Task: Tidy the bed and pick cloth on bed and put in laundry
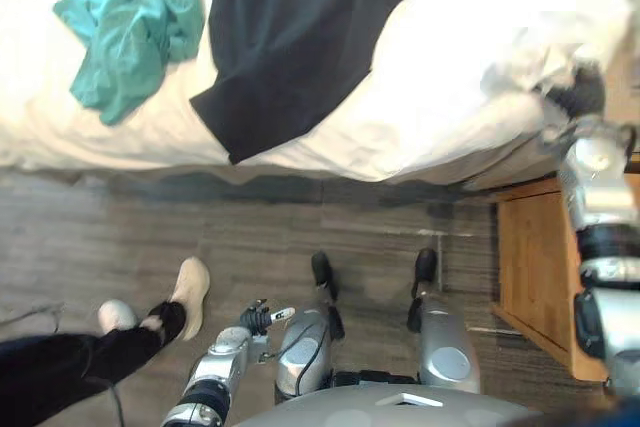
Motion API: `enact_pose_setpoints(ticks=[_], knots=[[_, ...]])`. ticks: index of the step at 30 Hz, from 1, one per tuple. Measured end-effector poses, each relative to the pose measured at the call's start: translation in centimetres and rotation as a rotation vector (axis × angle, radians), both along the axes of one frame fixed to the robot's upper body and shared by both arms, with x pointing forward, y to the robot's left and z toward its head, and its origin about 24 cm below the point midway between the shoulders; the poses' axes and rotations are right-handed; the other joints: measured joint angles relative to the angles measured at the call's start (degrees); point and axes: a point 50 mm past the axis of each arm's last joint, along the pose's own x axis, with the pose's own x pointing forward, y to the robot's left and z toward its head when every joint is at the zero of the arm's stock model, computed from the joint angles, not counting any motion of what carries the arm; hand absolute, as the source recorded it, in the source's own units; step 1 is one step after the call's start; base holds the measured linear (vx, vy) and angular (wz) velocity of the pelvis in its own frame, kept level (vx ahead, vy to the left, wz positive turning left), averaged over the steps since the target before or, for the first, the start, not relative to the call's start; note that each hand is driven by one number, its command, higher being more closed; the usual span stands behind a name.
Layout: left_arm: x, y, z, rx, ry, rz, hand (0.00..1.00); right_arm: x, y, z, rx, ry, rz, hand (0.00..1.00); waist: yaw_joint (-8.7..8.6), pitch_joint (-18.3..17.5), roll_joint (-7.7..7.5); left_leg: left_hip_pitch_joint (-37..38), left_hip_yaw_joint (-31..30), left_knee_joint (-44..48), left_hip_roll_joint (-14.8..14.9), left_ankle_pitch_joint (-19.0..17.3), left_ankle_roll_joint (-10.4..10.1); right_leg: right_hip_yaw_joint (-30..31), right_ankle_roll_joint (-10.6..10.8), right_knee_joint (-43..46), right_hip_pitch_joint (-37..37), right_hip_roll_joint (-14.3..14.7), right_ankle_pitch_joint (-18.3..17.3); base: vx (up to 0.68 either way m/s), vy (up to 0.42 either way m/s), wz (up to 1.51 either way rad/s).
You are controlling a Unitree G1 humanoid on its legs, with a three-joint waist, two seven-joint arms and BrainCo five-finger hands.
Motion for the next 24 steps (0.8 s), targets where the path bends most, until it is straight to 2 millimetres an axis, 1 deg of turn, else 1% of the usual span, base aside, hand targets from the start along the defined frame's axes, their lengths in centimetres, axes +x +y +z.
enact_pose_setpoints(ticks=[1,2,4,5,6,7,8,9,11,12,14,16,17,18,19,20,21,22,23,24], knots=[[-0.4,-0.2,-0.3,-0.012,0.017,0.021,0.00,-1.5,-0.4,-2.9,0.094,0.049,-0.064,0.00,-0.48,-1.1,-0.57,1.4,0.9,0.0,0.1,-0.6,-0.1,0.8,0.2,-0.9,1.3,0.3,0.2,0.06,-0.012,-0.45],[-0.5,-0.2,-0.3,-0.014,0.018,0.034,0.00,-2.4,-0.6,-4.3,0.136,0.078,-0.100,0.00,-0.75,-1.6,-0.79,2.3,1.5,0.0,0.1,-0.9,-0.1,1.1,0.2,-1.2,2.0,0.3,0.2,0.07,-0.007,-0.41],[-1.3,-0.6,-0.7,-0.028,0.040,0.055,0.00,-6.4,-1.2,-9.8,0.253,0.216,-0.211,0.00,-1.80,-3.7,-0.67,4.7,3.1,0.0,0.0,-1.9,-0.3,2.3,0.3,-1.9,3.6,0.4,0.2,0.05,0.006,-0.37],[-1.6,-0.7,-0.8,-0.029,0.048,0.059,0.00,-7.3,-1.2,-11.1,0.287,0.251,-0.233,0.00,-2.24,-4.4,-0.62,4.9,3.3,0.0,-0.1,-2.1,-0.3,2.8,0.4,-1.9,3.7,0.5,0.3,0.05,0.010,-0.29],[-2.1,-0.9,-1.0,-0.034,0.062,0.068,0.00,-8.8,-1.1,-12.8,0.351,0.291,-0.265,0.00,-2.85,-5.3,-0.36,5.3,3.5,-0.1,-0.1,-2.3,-0.3,3.0,0.4,-2.0,3.9,0.5,0.2,0.06,0.004,-0.22],[-2.6,-1.1,-1.3,-0.043,0.085,0.082,0.00,-10.7,-1.1,-14.8,0.448,0.330,-0.310,0.00,-3.75,-5.7,-0.11,6.0,3.9,-0.1,-0.1,-2.6,-0.3,3.2,0.4,-2.3,4.5,0.5,0.3,0.06,0.000,-0.28],[-2.7,-1.1,-1.4,-0.047,0.090,0.093,0.00,-12.5,-1.1,-16.5,0.537,0.363,-0.358,0.00,-4.02,-5.8,0.05,6.8,4.7,-0.1,0.0,-2.9,-0.5,3.8,0.6,-2.8,5.3,0.7,0.3,0.03,-0.002,-0.27],[-2.7,-1.2,-1.4,-0.050,0.090,0.098,0.00,-13.3,-1.1,-17.2,0.565,0.381,-0.378,0.00,-3.99,-6.1,0.13,7.1,4.8,-0.2,0.0,-3.2,-0.6,4.2,0.6,-2.9,5.4,0.9,0.4,0.02,-0.006,-0.26],[-3.6,-1.4,-1.8,-0.058,0.129,0.112,0.00,-17.0,-1.2,-19.9,0.685,0.434,-0.505,0.00,-4.10,-8.1,0.35,7.2,5.1,-0.3,0.2,-3.7,-0.7,4.3,0.6,-3.3,5.6,1.1,0.3,0.03,-0.014,-0.08],[-3.6,-1.4,-1.9,-0.058,0.134,0.115,0.00,-17.8,-1.3,-20.5,0.716,0.442,-0.542,0.00,-4.14,-8.6,0.30,7.3,5.1,-0.3,0.3,-3.7,-0.7,4.3,0.6,-3.3,5.7,1.2,0.3,0.05,-0.017,0.03],[-4.2,-1.3,-2.0,-0.053,0.152,0.129,0.00,-20.6,-1.7,-21.9,0.840,0.449,-0.705,0.00,-4.19,-9.8,0.04,7.6,5.0,-0.3,0.4,-3.9,-0.8,4.3,0.5,-3.5,6.3,1.3,0.1,0.05,-0.015,0.05],[-4.4,-1.2,-2.0,-0.052,0.154,0.145,0.00,-21.8,-2.2,-22.3,0.889,0.438,-0.799,0.00,-4.17,-9.9,-0.08,8.4,4.9,-0.3,0.4,-3.9,-0.9,4.3,0.6,-3.5,7.2,1.2,-0.1,0.04,-0.004,0.04],[-4.8,-1.1,-2.1,-0.045,0.163,0.153,0.00,-22.3,-2.6,-22.2,0.892,0.429,-0.859,0.00,-4.20,-10.7,-0.24,8.5,4.8,-0.4,0.3,-4.1,-0.9,4.2,0.8,-3.5,7.4,1.2,-0.2,0.04,0.000,0.02],[-4.9,-1.0,-2.1,-0.040,0.166,0.156,0.00,-22.4,-2.8,-22.1,0.884,0.425,-0.875,0.00,-4.19,-11.1,-0.21,8.5,4.7,-0.4,0.3,-4.1,-0.9,4.2,0.8,-3.5,7.4,1.2,-0.3,0.04,0.000,0.03],[-5.0,-0.9,-2.1,-0.023,0.171,0.143,0.00,-22.3,-3.3,-21.8,0.863,0.411,-0.895,1.00,-4.17,-11.4,-0.35,8.5,4.5,-0.4,0.2,-4.1,-0.9,4.2,0.8,-3.5,7.5,1.1,-0.3,0.03,-0.001,0.03],[-5.0,-0.8,-2.1,-0.016,0.172,0.138,0.00,-22.0,-3.6,-21.5,0.850,0.399,-0.897,1.00,-4.17,-11.4,-0.40,8.6,4.5,-0.4,0.2,-4.1,-0.9,4.2,0.8,-3.4,7.6,1.0,-0.3,0.03,0.001,0.04],[-5.1,-0.6,-2.1,-0.008,0.178,0.135,0.00,-21.1,-4.4,-20.5,0.809,0.370,-0.874,1.00,-4.16,-11.4,-0.44,8.7,4.4,-0.4,0.1,-4.1,-0.9,4.2,0.9,-3.3,7.6,0.9,-0.4,0.00,0.000,0.00],[-5.4,-0.3,-2.1,-0.002,0.186,0.134,0.00,-19.8,-5.3,-19.2,0.754,0.330,-0.832,1.00,-4.15,-11.4,-0.44,8.7,4.4,-0.4,-0.1,-4.1,-0.9,4.2,0.9,-3.3,7.6,0.8,-0.4,0.00,0.000,0.00],[-5.6,-0.2,-2.2,0.003,0.193,0.130,0.00,-18.9,-5.8,-18.3,0.718,0.302,-0.796,1.00,-4.15,-11.4,-0.42,8.7,4.4,-0.4,-0.2,-4.2,-0.8,4.2,1.0,-3.2,7.6,0.7,-0.4,0.00,0.000,0.00],[-5.9,0.0,-2.2,0.014,0.211,0.119,0.00,-17.1,-6.4,-16.5,0.653,0.249,-0.699,1.00,-4.14,-11.4,-0.42,8.8,4.5,-0.4,-0.2,-4.2,-0.8,4.3,1.0,-3.2,7.6,0.7,-0.4,0.00,0.000,0.00]])
